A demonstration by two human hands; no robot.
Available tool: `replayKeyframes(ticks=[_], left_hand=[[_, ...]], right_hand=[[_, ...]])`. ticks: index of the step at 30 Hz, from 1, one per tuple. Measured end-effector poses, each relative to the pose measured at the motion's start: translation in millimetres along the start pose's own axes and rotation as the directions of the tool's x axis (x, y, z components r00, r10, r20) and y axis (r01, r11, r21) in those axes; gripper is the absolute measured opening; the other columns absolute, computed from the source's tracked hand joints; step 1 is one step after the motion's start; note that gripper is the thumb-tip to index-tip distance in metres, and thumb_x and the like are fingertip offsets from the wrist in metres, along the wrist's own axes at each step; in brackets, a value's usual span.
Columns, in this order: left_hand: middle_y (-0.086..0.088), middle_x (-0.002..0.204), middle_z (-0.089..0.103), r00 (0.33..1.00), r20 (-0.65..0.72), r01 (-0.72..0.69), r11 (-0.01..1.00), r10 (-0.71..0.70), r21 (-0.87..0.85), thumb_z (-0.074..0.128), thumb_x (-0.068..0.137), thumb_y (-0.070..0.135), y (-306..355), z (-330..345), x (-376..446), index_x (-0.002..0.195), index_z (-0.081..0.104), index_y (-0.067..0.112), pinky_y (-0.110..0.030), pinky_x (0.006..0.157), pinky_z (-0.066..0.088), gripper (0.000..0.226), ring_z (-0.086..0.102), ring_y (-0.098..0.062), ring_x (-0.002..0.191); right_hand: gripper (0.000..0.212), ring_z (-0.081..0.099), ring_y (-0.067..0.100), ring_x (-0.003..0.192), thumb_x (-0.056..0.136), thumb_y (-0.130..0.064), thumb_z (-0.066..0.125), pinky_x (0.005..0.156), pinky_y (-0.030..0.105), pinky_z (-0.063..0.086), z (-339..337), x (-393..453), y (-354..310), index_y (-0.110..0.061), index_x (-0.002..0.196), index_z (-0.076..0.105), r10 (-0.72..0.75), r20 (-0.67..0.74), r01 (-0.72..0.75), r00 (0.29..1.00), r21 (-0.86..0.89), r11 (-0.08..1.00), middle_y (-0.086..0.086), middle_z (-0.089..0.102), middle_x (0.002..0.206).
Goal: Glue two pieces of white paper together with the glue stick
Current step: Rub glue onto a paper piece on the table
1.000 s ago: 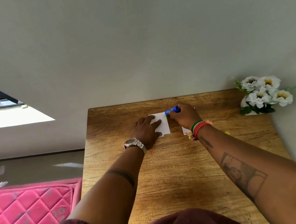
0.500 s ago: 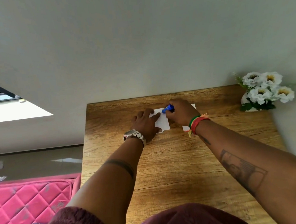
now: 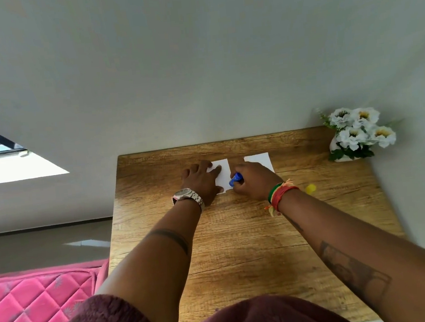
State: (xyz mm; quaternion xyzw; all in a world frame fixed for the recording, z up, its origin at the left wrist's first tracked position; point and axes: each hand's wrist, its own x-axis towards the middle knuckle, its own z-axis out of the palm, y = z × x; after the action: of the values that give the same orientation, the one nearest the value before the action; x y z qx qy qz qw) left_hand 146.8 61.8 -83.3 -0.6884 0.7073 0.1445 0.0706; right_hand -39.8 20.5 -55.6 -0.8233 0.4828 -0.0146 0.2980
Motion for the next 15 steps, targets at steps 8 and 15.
replayKeyframes(ticks=[8,15], left_hand=[[-0.008,0.153,0.035,1.0,-0.008,0.008,0.993,-0.007,0.115,0.061,0.092,0.038,6.8,-5.3,-8.3,0.153,0.035,0.028,-0.05,0.109,0.03,0.067,0.036,-0.036,0.135],[-0.014,0.139,0.051,0.998,-0.067,0.018,0.976,-0.003,0.218,0.056,0.095,0.033,17.5,-8.7,-23.5,0.138,0.053,0.018,-0.048,0.104,0.033,0.046,0.047,-0.036,0.125]], right_hand=[[0.02,0.053,0.014,0.066,0.081,-0.036,0.071,0.056,0.027,0.037,-3.3,-8.1,10.7,-0.017,0.08,0.064,0.262,-0.08,-0.223,0.962,0.328,0.918,-0.006,0.059,0.072],[0.005,0.071,0.031,0.091,0.082,-0.026,0.069,0.085,0.05,0.061,-8.4,-14.7,18.1,-0.026,0.086,0.068,0.466,-0.104,-0.279,0.879,0.68,0.678,0.011,0.072,0.096]])
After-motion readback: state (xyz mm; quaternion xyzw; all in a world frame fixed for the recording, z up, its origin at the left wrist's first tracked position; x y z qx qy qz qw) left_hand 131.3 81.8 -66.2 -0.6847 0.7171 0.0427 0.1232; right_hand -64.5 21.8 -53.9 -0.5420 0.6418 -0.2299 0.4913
